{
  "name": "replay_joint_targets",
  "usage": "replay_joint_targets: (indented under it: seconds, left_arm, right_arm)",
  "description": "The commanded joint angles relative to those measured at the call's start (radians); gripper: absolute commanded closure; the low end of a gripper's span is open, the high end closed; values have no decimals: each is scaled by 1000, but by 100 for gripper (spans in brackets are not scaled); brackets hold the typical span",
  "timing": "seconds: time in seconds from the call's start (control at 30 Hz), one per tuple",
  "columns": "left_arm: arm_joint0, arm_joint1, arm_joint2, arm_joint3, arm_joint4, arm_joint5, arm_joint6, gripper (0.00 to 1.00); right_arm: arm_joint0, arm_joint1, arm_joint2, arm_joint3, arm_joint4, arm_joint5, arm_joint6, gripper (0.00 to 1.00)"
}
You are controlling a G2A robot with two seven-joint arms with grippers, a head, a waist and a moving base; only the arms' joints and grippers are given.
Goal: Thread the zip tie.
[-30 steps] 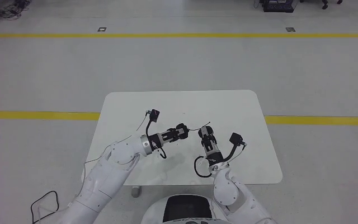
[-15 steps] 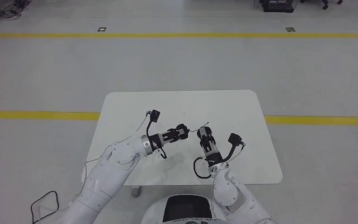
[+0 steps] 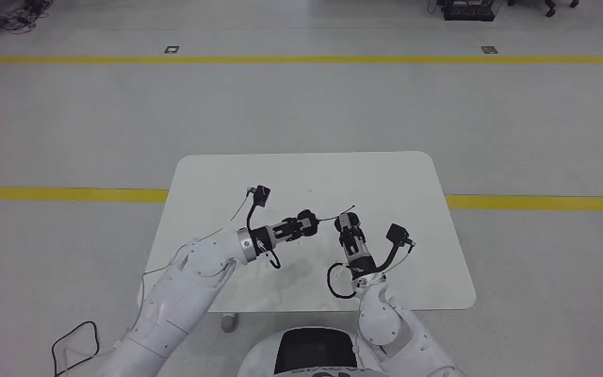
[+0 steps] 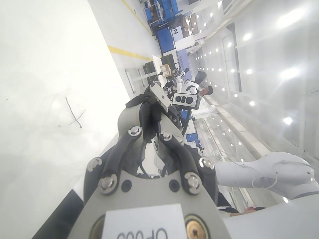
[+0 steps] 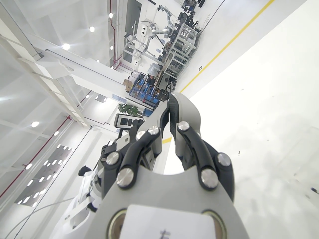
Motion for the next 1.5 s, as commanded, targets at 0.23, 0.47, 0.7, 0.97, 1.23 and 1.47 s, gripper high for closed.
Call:
replay_joint_targets:
  seconds: [0.23,0.47,0.7,0.97,1.23,1.47]
  left_arm:
    - [-2,1,3,1,-1,0,1,100]
    - [-1,1,1,1,-20,0,-2,100]
    - [-1,2,2,3,-17,0,-1,100]
    - [-1,2,4,7,-64,0,-21,100]
    - [-1,2,3,9,-77,0,-29,100]
    - [1,2,11,3,-64,13,-4,100]
  right_arm:
    - [-6,-2,2,-4,-19,-11,25,100]
    - [-11,-3,9,-7,-38,3,22,100]
    - [-15,-6,14,-8,-52,3,13,100]
    - [-16,-8,16,-4,-58,-34,21,100]
    - [-16,-8,16,-4,-58,-34,21,100]
    - [-13,-7,20,-7,-83,-28,27,100]
